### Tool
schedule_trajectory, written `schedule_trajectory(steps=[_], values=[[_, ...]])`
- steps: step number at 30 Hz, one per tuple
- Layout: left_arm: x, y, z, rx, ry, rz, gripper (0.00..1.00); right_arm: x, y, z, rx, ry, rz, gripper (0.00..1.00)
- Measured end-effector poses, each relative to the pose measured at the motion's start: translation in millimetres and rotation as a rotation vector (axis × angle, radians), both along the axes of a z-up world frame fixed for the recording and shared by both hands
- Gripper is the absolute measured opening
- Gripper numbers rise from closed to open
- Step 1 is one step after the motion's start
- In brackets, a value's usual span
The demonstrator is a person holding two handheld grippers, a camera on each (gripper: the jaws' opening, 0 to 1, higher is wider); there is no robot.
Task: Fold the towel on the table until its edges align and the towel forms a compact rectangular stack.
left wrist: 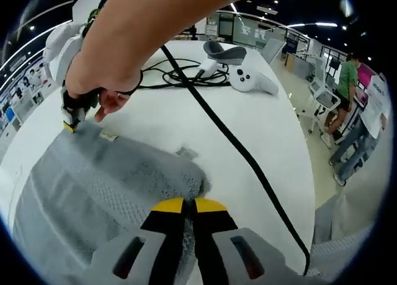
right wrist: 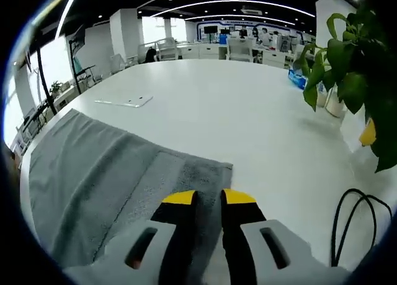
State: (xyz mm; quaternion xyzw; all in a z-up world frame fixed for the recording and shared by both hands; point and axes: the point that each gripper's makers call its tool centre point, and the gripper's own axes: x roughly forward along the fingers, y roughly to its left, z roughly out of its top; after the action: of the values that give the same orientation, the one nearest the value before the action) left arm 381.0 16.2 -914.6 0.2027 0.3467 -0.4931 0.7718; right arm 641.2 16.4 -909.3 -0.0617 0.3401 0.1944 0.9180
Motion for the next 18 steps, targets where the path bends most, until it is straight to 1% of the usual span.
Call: schedule_trajectory(steps=[2,5,9,10,11,13,15,17,18], values=[[-2.9,-3.8,-0.6,-0.014,0.017,0.004,0.03,-3.8,0.1,-0.6,-0.007,0.010,0.027,0.02],[-7.3,-9.1,-0.9,-0.020,0.026,0.006,0.02,-8.3,-1.0,-0.2,-0.024,0.012,0.047,0.00],[-14.9,-12.9,0.1,-0.043,0.074,0.045,0.02,-16.4,-6.7,1.0,-0.027,0.026,0.048,0.00],[-14.6,-13.9,4.0,-0.059,0.067,0.053,0.02,-18.9,-9.3,3.2,-0.026,0.024,0.044,0.00],[-12.3,-15.8,10.9,-0.089,0.048,0.071,0.02,-19.2,-11.0,6.1,-0.021,0.016,0.039,0.00],[-12.8,-18.3,18.0,-0.115,0.057,0.088,0.02,-19.6,-16.1,14.6,-0.012,-0.006,0.026,0.00],[-11.1,-22.2,29.4,-0.160,0.052,0.107,0.02,-20.4,-22.5,23.0,-0.009,-0.030,0.020,0.00],[-11.3,-24.4,37.8,-0.196,0.061,0.132,0.01,-21.9,-28.4,30.2,0.013,-0.045,0.010,0.00],[-12.3,-24.4,39.8,-0.199,0.063,0.130,0.01,-23.0,-30.7,32.1,0.016,-0.047,0.008,0.00]])
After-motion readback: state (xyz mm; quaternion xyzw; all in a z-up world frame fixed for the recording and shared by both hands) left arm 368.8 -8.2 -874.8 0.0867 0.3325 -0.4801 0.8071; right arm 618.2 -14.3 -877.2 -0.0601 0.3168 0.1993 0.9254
